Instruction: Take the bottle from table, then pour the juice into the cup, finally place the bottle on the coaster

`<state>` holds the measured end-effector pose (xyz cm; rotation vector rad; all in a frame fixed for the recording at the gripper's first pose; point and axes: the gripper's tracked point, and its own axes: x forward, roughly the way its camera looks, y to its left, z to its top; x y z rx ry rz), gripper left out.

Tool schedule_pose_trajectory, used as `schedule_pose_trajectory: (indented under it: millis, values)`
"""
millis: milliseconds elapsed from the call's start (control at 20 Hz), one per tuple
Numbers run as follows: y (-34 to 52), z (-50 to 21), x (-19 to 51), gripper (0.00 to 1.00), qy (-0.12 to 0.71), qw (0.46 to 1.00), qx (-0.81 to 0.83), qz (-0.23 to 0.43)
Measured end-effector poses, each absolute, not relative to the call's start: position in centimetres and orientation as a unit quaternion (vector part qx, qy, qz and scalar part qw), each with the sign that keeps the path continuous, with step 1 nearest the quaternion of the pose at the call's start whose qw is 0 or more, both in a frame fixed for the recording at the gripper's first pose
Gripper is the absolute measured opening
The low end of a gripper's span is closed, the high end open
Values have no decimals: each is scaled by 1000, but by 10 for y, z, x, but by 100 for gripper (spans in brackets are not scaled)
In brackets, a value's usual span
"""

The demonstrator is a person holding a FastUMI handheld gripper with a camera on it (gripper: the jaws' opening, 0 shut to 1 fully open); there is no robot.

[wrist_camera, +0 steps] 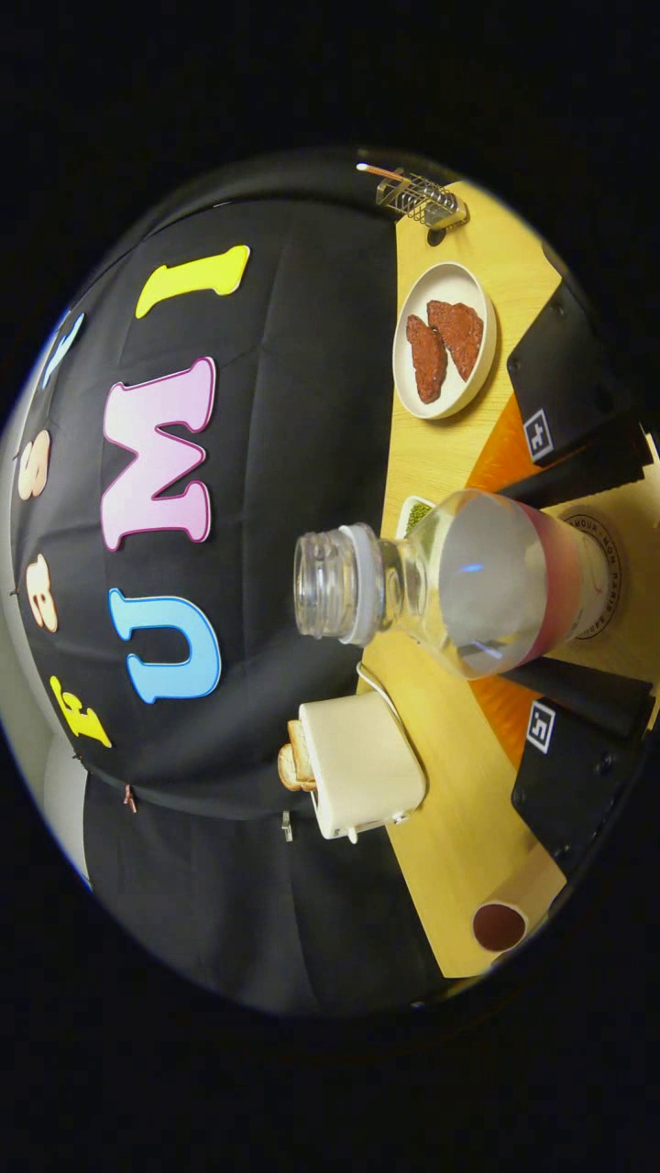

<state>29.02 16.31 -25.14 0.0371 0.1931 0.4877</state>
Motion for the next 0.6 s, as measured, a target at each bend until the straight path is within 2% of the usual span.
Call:
schedule_pose_trajectory:
  millis: [300, 350, 450, 600]
  values:
    - [159, -262, 288, 80, 113, 963, 8, 246]
    - [157, -260, 288, 84, 112, 963, 8, 244]
    - [159, -259, 287, 99, 120, 961, 26, 248]
    - [154, -254, 279, 99, 136, 958, 42, 248]
